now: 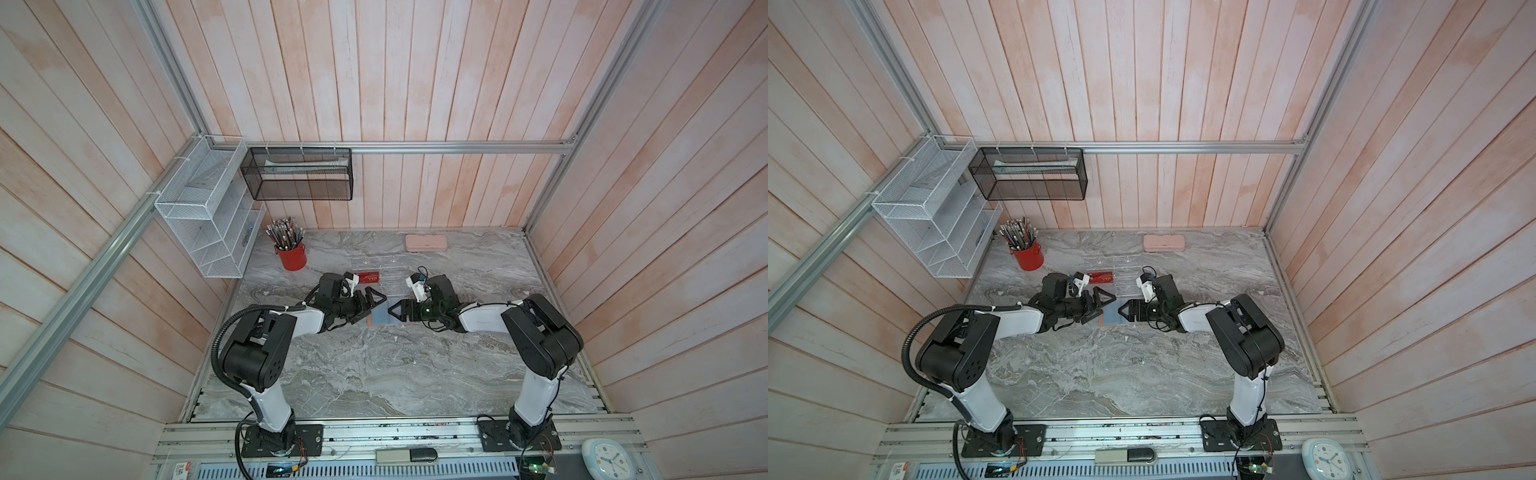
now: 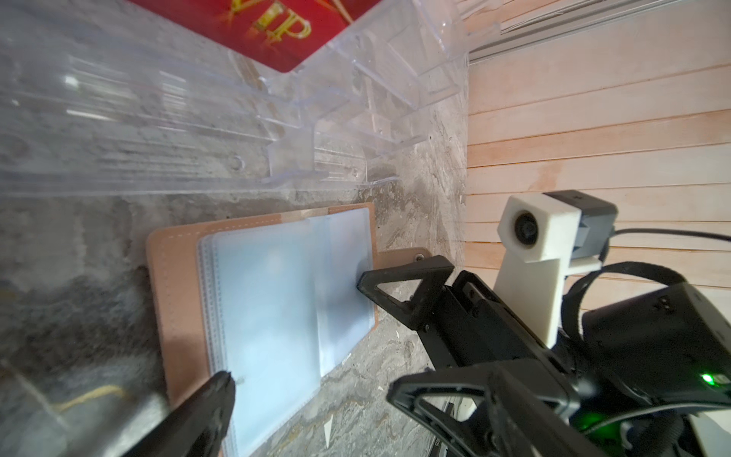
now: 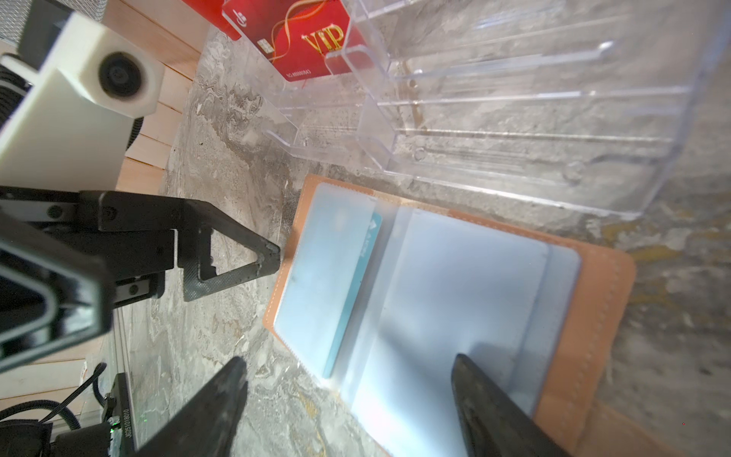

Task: Take the credit cards out of the card holder
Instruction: Flip the card slot at the card holder.

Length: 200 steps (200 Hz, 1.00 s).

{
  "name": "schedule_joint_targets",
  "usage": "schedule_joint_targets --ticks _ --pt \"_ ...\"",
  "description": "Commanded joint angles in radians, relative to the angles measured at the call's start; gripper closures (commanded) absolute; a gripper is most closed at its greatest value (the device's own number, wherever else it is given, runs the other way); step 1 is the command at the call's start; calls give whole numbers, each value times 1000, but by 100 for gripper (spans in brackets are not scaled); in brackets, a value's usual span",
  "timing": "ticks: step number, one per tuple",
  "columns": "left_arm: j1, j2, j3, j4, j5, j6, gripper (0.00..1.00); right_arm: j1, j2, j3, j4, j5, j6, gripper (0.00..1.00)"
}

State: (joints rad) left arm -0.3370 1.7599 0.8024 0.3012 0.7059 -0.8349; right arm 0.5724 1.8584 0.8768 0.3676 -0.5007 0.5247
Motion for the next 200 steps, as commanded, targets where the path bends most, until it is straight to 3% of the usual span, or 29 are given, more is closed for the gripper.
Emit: schedule_joint_targets --ticks 1,78,200 --pt "-5 -21 26 -17 16 10 0 -11 -4 -26 -28 0 12 17" --pt "-5 53 26 16 13 7 0 -11 -7 -35 -19 -5 17 17" --pt "-30 46 31 27 15 -6 0 -13 -2 -39 -7 -10 24 17"
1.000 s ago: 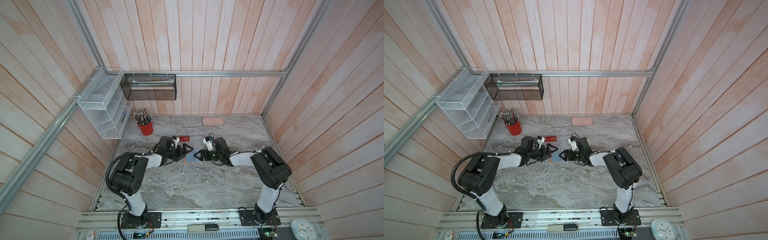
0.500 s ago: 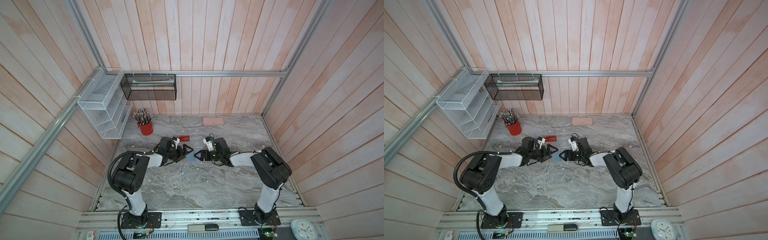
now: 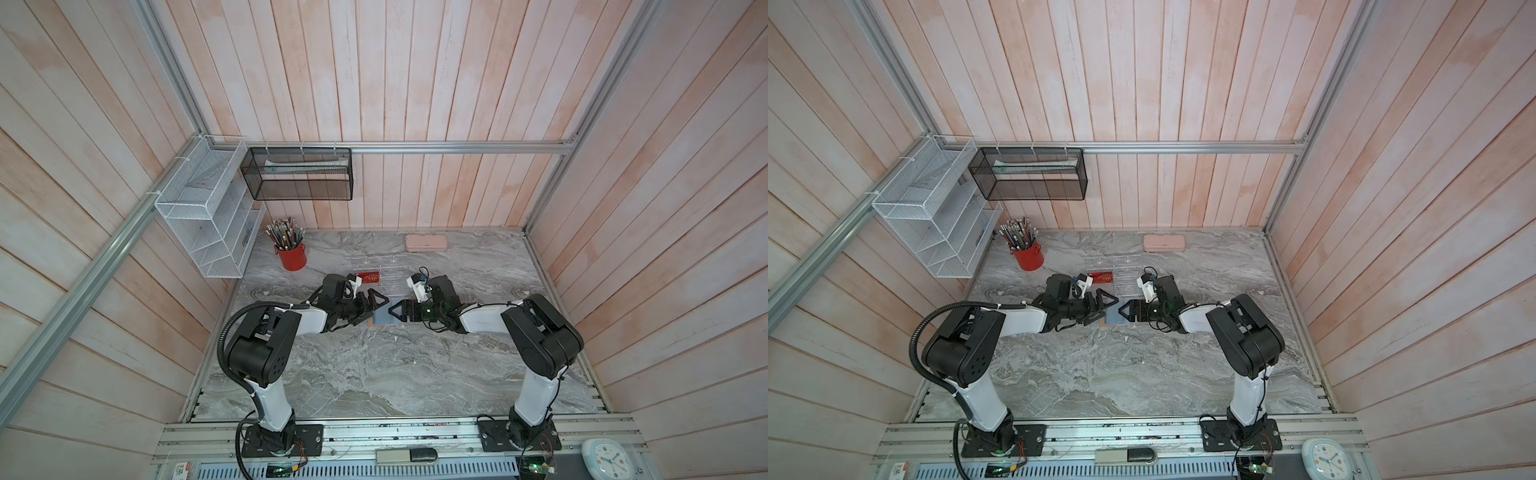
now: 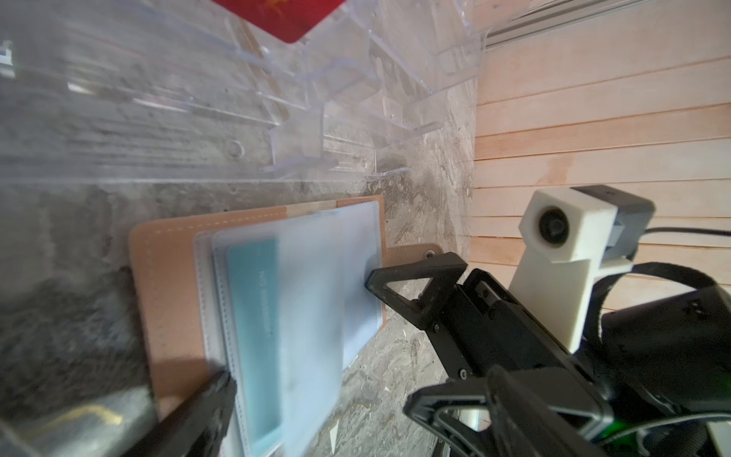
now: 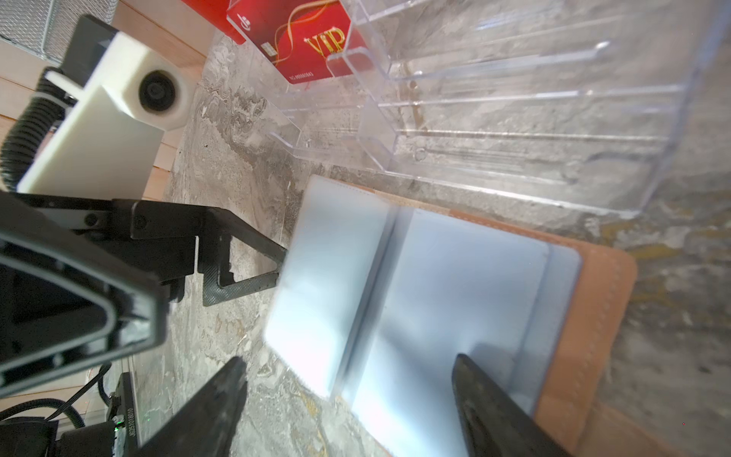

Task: Take the credit cards out of the card holder
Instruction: Flip the card slot at the card holder.

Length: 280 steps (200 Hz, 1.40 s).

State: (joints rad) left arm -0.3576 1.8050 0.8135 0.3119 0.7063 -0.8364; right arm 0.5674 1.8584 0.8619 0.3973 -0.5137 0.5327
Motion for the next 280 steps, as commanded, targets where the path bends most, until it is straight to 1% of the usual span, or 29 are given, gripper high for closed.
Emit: schedule_joint_targets --ticks 1,80,125,171,194,227,267,280 --pt "-9 0 19 16 15 -4 0 -8 -1 -24 -37 2 16 17" --pt "-9 2 39 9 15 -14 0 -16 -24 -38 -33 -11 21 17" --pt "-16 22 45 33 21 -35 0 -5 -93 -66 -49 38 27 17" --pt "-28 28 47 38 16 -40 0 43 -120 -64 -74 149 46 17" --pt "-29 32 43 48 16 -45 0 104 -122 -45 -91 268 63 17" --pt "-36 38 42 66 16 -59 0 163 -109 -37 -79 383 89 17" --pt "-43 50 47 83 18 -72 0 167 -100 -48 -57 424 111 17" --pt "-46 50 47 87 16 -76 0 158 -108 -64 -37 414 117 18"
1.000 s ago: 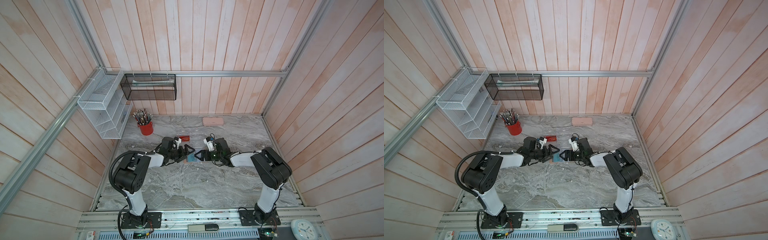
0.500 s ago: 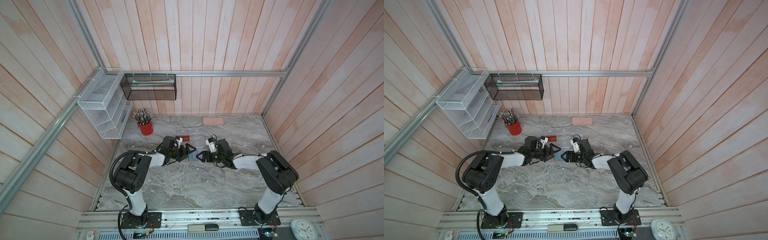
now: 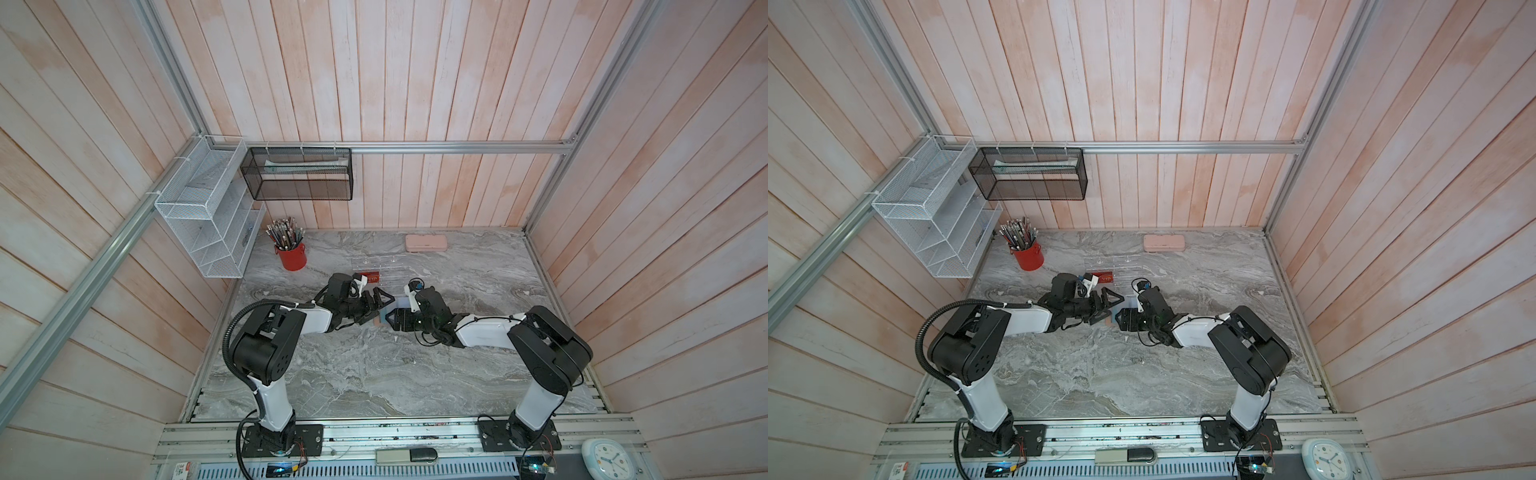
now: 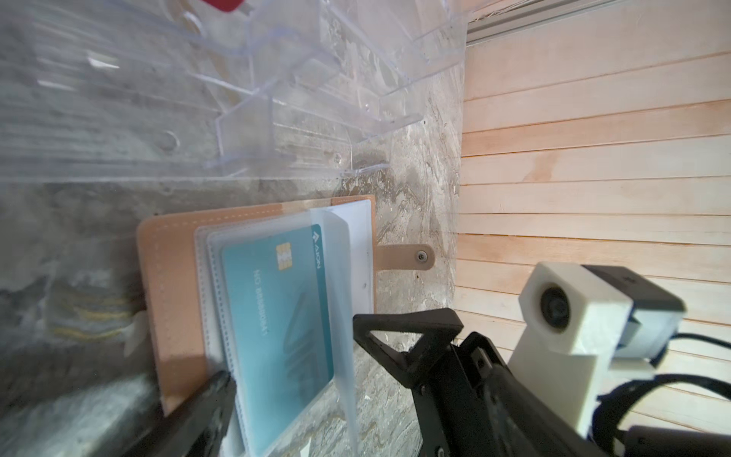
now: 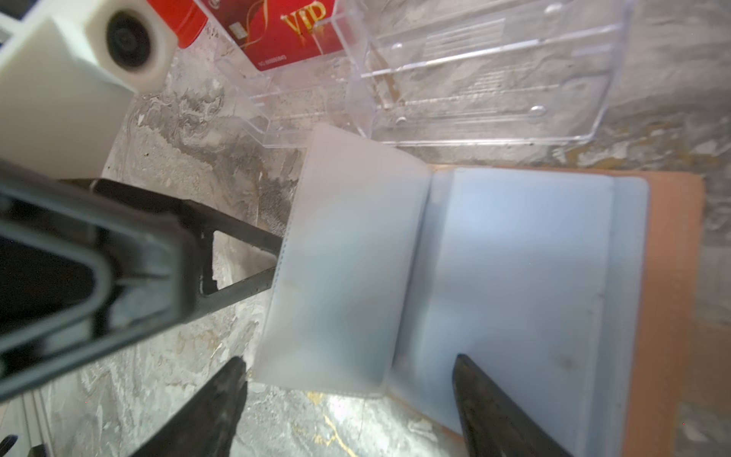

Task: Take the credit cards out of the card holder
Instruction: Flip the card slot at the card holder.

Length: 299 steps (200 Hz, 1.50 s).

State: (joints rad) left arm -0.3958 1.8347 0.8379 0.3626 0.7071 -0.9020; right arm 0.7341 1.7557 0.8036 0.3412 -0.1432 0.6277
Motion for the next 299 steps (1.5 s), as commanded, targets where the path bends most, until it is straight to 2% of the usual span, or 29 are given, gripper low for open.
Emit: schedule_joint_targets --ticks 1,56,209,299 --pt "-8 21 22 36 15 -11 0 -9 -6 -7 22 42 22 18" --pt "-17 26 35 39 17 -18 0 -20 -24 -18 21 24 23 22" --pt "-33 68 48 102 21 -81 0 8 -60 -69 67 91 28 28" --pt "-44 87 62 116 20 -100 0 44 -47 -49 31 192 27 29"
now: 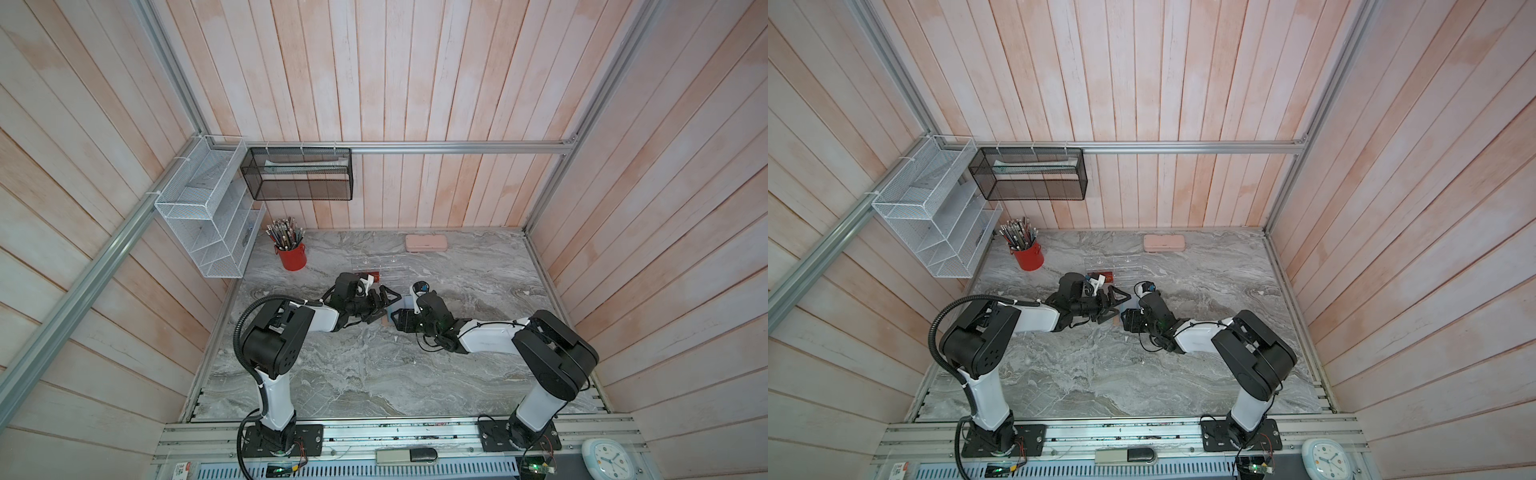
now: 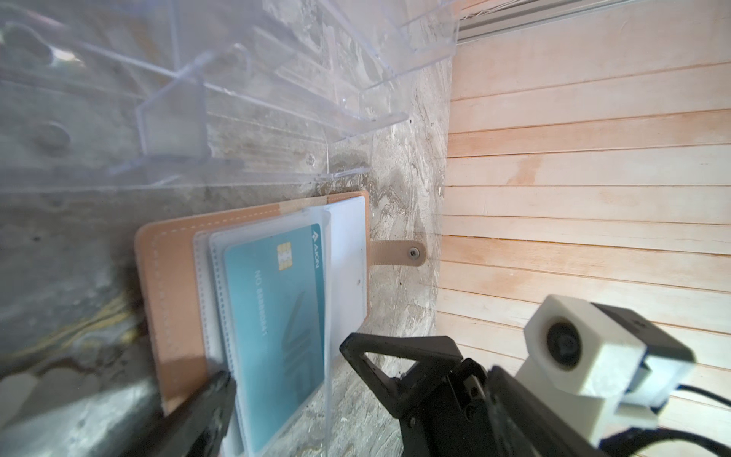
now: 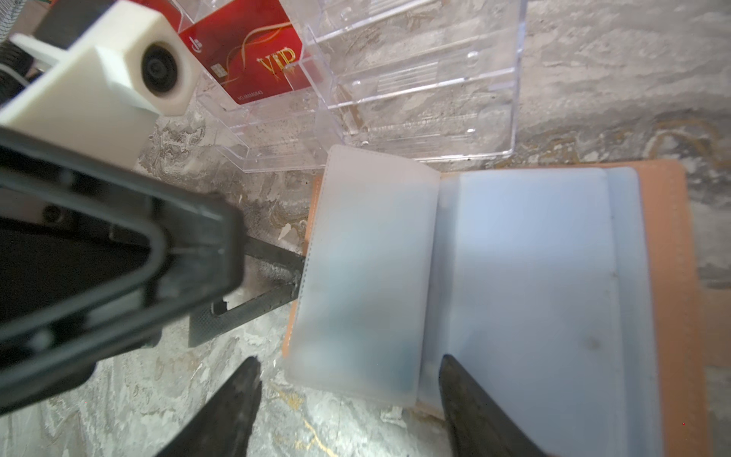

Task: Take the credit cards out of the card holder
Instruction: Flip the card slot at the card holder.

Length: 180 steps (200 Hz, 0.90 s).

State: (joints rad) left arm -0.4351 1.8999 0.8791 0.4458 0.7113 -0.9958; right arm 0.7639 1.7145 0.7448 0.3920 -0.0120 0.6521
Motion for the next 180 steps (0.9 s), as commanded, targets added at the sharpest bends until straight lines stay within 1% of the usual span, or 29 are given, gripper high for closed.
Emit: schedule_joint_targets --ticks 1,46,66,148,180 --pt "-5 22 20 33 16 -6 0 15 -6 10 -20 62 2 29" --pt "-7 27 22 42 16 -13 0 44 7 24 -51 130 11 29" --pt "-8 28 23 42 17 -14 0 45 3 19 -47 140 13 29" --pt "-16 52 23 71 16 -35 0 35 -3 14 -42 106 14 29" --pt "-23 57 28 82 14 -43 0 37 0 12 -48 122 21 29"
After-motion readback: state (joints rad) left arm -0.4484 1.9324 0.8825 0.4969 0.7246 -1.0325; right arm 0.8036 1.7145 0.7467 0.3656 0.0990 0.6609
